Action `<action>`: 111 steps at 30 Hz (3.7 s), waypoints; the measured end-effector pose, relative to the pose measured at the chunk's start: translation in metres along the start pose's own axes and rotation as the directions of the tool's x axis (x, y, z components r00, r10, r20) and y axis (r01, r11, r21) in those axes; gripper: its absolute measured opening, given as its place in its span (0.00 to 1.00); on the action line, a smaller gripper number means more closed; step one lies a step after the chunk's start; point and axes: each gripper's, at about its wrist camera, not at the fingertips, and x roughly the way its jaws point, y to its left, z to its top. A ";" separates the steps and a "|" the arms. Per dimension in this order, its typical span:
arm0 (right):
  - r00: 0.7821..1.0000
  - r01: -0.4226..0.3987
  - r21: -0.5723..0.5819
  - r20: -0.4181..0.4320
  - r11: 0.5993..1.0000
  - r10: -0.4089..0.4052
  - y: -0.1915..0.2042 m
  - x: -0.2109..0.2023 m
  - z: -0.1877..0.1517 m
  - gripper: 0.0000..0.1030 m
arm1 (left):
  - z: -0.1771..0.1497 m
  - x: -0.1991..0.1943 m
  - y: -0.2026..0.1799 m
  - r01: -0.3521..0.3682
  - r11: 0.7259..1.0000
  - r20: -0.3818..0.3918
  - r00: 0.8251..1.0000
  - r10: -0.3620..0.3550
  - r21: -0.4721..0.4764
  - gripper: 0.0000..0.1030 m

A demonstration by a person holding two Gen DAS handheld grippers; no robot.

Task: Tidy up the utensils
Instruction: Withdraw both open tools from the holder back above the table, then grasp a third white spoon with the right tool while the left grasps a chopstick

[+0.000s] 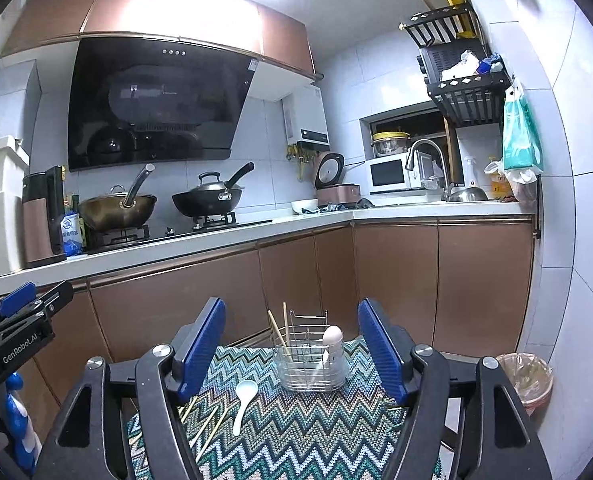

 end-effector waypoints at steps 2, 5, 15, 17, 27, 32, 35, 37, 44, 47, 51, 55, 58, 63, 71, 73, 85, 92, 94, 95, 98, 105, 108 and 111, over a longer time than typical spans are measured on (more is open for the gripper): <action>1.000 0.003 -0.003 0.006 1.000 -0.003 0.002 -0.003 0.001 0.71 | 0.000 -0.003 0.002 -0.004 1.000 0.003 1.000 0.004 0.000 0.66; 1.000 0.016 -0.011 0.019 1.000 -0.016 0.006 -0.007 0.002 0.82 | 0.000 -0.005 0.004 -0.019 1.000 0.002 1.000 0.019 0.001 0.66; 0.998 0.056 -0.031 0.042 0.998 -0.055 0.012 -0.013 0.004 1.00 | -0.001 -0.010 0.005 -0.034 0.999 0.014 0.999 0.034 0.007 0.67; 0.997 0.064 -0.031 0.042 0.997 -0.063 0.012 -0.013 0.003 1.00 | 0.000 -0.012 0.004 -0.040 0.999 0.031 0.999 0.040 0.008 0.67; 0.994 0.102 -0.003 0.049 0.995 -0.101 0.004 -0.010 0.000 1.00 | 0.001 -0.025 0.003 -0.033 0.999 0.092 0.995 0.032 0.010 0.67; 0.994 0.096 -0.012 0.051 0.995 -0.096 0.004 -0.006 -0.002 1.00 | 0.000 -0.018 0.003 -0.010 1.000 0.061 0.998 0.009 0.016 0.67; 0.997 0.072 -0.011 0.013 0.997 -0.072 0.004 0.003 -0.005 1.00 | 0.000 -0.009 0.010 0.013 1.000 0.026 1.000 -0.013 0.006 0.67; 0.998 0.055 -0.013 -0.029 0.998 -0.055 0.005 0.013 -0.009 1.00 | 0.001 0.003 0.021 0.031 0.999 -0.009 0.999 -0.031 -0.008 0.67; 0.971 -0.043 -0.031 -0.235 0.999 0.035 0.016 0.076 -0.037 1.00 | -0.013 0.076 0.072 0.084 0.995 -0.209 0.973 -0.095 -0.059 0.67; 0.938 -0.099 -0.017 -0.334 0.995 0.088 0.022 0.111 -0.055 1.00 | -0.031 0.118 0.090 0.135 0.986 -0.331 0.930 -0.159 -0.096 0.67; 0.868 -0.180 0.003 -0.469 0.984 0.161 0.037 0.169 -0.085 0.77 | -0.066 0.176 0.106 0.175 0.974 -0.486 0.845 -0.223 -0.143 0.67; 0.814 -0.222 -0.028 -0.556 0.975 0.169 0.055 0.221 -0.110 0.53 | -0.107 0.230 0.107 0.246 0.945 -0.615 0.717 -0.328 -0.216 0.65; 0.777 -0.243 -0.052 -0.608 0.969 0.162 0.064 0.259 -0.130 0.42 | -0.133 0.263 0.098 0.282 0.924 -0.682 0.625 -0.381 -0.258 0.50; 0.726 -0.257 -0.063 -0.672 0.964 0.149 0.067 0.312 -0.160 0.36 | -0.170 0.307 0.081 0.292 0.910 -0.763 0.501 -0.409 -0.296 0.33; 0.685 -0.268 -0.054 -0.712 0.962 0.151 0.063 0.365 -0.185 0.33 | -0.207 0.350 0.068 0.266 0.919 -0.836 0.397 -0.379 -0.290 0.20; 0.678 -0.271 -0.056 -0.720 0.961 0.149 0.062 0.375 -0.188 0.33 | -0.212 0.356 0.069 0.261 0.921 -0.845 0.383 -0.374 -0.289 0.20; 0.626 -0.286 -0.078 -0.770 0.955 0.125 0.061 0.410 -0.210 0.29 | -0.236 0.378 0.065 0.243 0.930 -0.885 0.313 -0.345 -0.277 0.14; 0.617 -0.299 -0.051 -0.772 0.953 0.152 0.062 0.418 -0.212 0.10 | -0.239 0.383 0.062 0.230 0.937 -0.891 0.315 -0.326 -0.261 0.06; 0.626 -0.304 -0.054 -0.764 0.951 0.156 0.064 0.415 -0.210 0.08 | -0.239 0.381 0.064 0.223 0.939 -0.890 0.323 -0.323 -0.260 0.05; 0.632 -0.308 -0.057 -0.758 0.950 0.160 0.065 0.411 -0.207 0.07 | -0.239 0.380 0.065 0.219 0.941 -0.888 0.329 -0.321 -0.259 0.05; 0.653 -0.319 -0.068 -0.738 0.945 0.167 0.067 0.395 -0.198 0.06 | -0.236 0.372 0.068 0.209 0.941 -0.876 0.355 -0.328 -0.267 0.05; 0.716 -0.333 -0.081 -0.670 0.940 0.195 0.072 0.342 -0.171 0.06 | -0.204 0.337 0.078 0.212 0.937 -0.802 0.484 -0.349 -0.279 0.05; 0.754 -0.325 -0.076 -0.622 0.943 0.210 0.071 0.315 -0.157 0.06 | -0.180 0.312 0.080 0.228 0.935 -0.757 0.550 -0.353 -0.271 0.05; 0.794 -0.315 -0.080 -0.569 0.946 0.216 0.066 0.288 -0.141 0.06 | -0.156 0.293 0.077 0.250 0.932 -0.713 0.600 -0.362 -0.262 0.05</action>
